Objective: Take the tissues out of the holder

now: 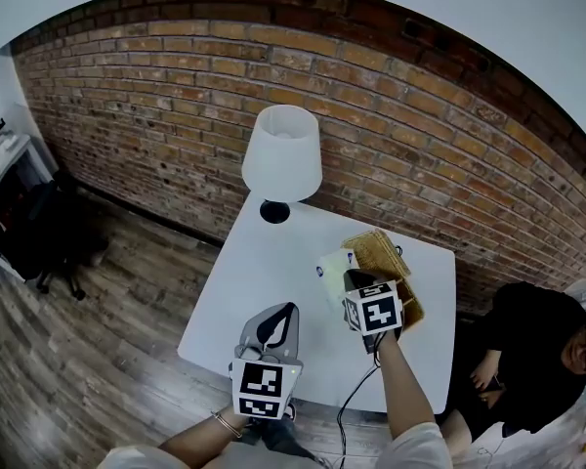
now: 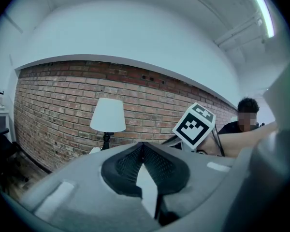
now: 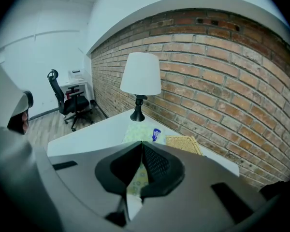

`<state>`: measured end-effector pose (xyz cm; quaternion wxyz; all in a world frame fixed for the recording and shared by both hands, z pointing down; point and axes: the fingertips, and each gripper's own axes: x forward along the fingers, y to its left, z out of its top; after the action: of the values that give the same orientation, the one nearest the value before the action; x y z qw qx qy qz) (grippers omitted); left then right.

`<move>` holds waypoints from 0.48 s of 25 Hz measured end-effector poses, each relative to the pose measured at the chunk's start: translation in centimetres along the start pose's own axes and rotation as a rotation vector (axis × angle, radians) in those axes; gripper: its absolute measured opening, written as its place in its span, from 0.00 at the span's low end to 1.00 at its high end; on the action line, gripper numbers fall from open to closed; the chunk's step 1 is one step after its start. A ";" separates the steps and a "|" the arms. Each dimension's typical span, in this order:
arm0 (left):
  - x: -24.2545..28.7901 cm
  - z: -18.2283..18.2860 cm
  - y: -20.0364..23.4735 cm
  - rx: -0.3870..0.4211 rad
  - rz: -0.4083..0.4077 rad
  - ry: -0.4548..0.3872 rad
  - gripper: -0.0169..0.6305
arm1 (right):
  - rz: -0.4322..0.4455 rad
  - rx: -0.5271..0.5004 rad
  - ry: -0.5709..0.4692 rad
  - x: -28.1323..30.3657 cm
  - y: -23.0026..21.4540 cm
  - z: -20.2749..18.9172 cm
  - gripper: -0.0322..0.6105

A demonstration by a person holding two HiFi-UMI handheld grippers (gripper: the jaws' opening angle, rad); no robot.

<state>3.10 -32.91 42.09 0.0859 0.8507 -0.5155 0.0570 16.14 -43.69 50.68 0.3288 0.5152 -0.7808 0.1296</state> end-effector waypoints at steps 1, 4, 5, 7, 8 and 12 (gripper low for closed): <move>-0.3 -0.2 0.0 -0.001 -0.002 0.004 0.04 | 0.003 0.004 0.002 -0.1 0.4 -0.3 0.07; -1.1 -0.4 0.0 0.002 -0.008 0.010 0.04 | 0.010 0.021 0.011 -0.4 1.5 -1.3 0.07; -1.3 -0.5 -0.1 0.003 -0.010 0.011 0.04 | 0.011 0.026 0.014 -0.5 1.8 -1.6 0.07; -1.7 -0.7 -0.1 0.001 -0.014 0.014 0.04 | 0.014 0.033 0.023 -0.5 2.5 -2.3 0.07; -1.9 -0.9 -0.1 -0.002 -0.015 0.016 0.04 | 0.015 0.036 0.027 -0.6 2.8 -2.7 0.07; -2.6 -1.4 -0.4 -0.007 -0.024 0.022 0.04 | 0.024 0.056 0.039 -0.7 4.0 -4.0 0.07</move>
<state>2.23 -30.18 42.97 0.0953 0.8557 -0.5047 0.0634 14.30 -39.33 53.78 0.3280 0.5123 -0.7763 0.1652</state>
